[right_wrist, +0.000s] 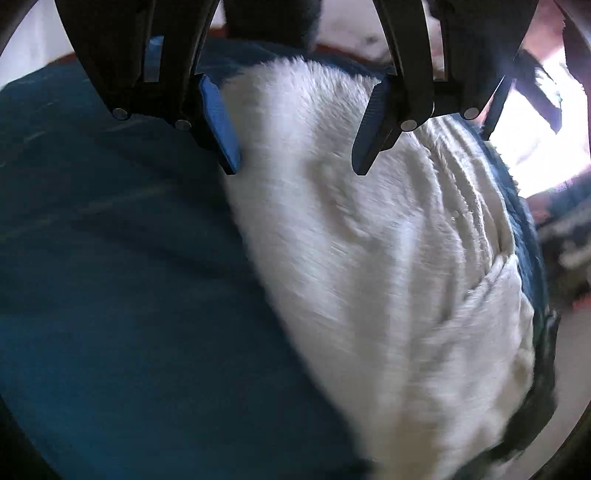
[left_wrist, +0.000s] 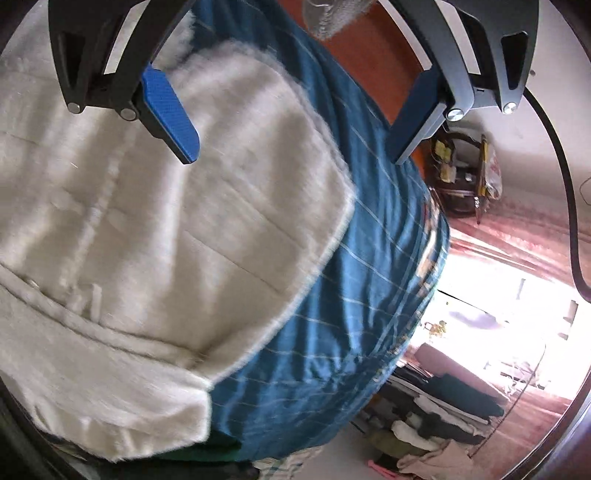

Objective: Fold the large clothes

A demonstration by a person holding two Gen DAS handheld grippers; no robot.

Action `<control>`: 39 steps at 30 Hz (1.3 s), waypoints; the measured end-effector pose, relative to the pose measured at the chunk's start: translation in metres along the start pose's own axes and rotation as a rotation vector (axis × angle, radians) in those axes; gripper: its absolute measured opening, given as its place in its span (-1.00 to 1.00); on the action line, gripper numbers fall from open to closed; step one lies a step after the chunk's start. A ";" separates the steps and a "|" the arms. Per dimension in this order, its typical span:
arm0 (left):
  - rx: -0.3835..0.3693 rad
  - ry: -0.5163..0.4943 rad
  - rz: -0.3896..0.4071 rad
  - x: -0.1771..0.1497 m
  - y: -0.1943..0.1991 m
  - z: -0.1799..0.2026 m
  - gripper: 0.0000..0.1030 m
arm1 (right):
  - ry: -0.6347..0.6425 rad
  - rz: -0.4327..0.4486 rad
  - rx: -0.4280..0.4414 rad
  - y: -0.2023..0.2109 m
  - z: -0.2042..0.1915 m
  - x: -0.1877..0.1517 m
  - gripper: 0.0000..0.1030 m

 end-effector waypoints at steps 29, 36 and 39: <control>-0.016 -0.608 0.298 -0.109 0.191 0.231 1.00 | 0.221 0.250 -0.574 0.107 0.114 0.059 0.39; 0.102 -0.609 0.292 -0.113 0.190 0.255 1.00 | 0.148 0.245 -0.590 0.126 0.140 0.052 0.39; 0.082 -0.528 0.297 -0.107 0.206 0.252 1.00 | 0.125 0.242 -0.577 0.135 0.144 0.051 0.39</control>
Point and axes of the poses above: each gripper's, at about its wrist camera, not at the fingertips, and y roughly against the way its jaws point, z to its right, x to its top, the point moved 9 cm from there along -y, roughly the way its jaws point, and after that the axes turned 15 degrees about z, right-handed, at the moved point
